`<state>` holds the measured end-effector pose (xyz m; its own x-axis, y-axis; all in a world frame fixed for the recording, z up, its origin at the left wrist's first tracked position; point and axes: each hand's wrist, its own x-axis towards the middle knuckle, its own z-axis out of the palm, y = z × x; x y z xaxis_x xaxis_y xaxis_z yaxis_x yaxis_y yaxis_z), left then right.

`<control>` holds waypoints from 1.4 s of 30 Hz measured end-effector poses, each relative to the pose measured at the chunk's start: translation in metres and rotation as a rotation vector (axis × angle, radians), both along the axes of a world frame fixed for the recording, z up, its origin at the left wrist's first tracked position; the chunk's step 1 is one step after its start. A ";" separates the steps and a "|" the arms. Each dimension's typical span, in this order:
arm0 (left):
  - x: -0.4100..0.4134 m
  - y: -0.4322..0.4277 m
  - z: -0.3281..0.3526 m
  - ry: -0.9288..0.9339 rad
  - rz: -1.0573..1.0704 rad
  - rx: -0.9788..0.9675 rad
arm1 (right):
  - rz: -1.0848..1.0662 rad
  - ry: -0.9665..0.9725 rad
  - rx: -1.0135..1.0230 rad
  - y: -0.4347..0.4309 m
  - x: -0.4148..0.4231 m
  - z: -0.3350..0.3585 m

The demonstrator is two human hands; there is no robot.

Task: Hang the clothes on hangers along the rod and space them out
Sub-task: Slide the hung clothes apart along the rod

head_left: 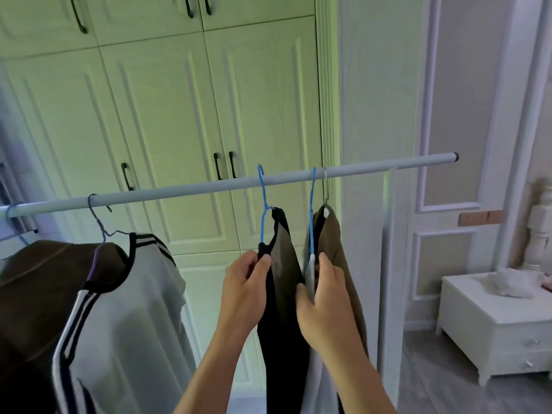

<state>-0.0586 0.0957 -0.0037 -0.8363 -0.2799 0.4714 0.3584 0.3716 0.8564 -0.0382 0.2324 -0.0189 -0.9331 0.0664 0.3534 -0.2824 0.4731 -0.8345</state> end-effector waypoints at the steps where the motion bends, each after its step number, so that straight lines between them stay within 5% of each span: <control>1: 0.002 -0.007 0.000 0.012 0.003 0.009 | -0.022 -0.006 -0.006 -0.005 -0.008 -0.001; 9: 0.014 -0.063 0.007 0.035 0.020 0.059 | 0.024 0.024 -0.415 -0.026 -0.034 -0.003; 21: 0.030 -0.128 0.006 0.044 0.089 0.030 | 0.253 0.176 -0.661 -0.092 -0.023 0.009; 42: 0.045 -0.165 -0.020 -0.017 0.157 0.079 | 0.447 0.099 -0.581 -0.120 -0.027 -0.014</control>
<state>-0.0138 -0.0691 -0.0232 -0.7869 -0.4431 0.4295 0.2869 0.3536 0.8903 -0.0654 0.1124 -0.0331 -0.8805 -0.1103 0.4610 -0.4316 -0.2153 -0.8760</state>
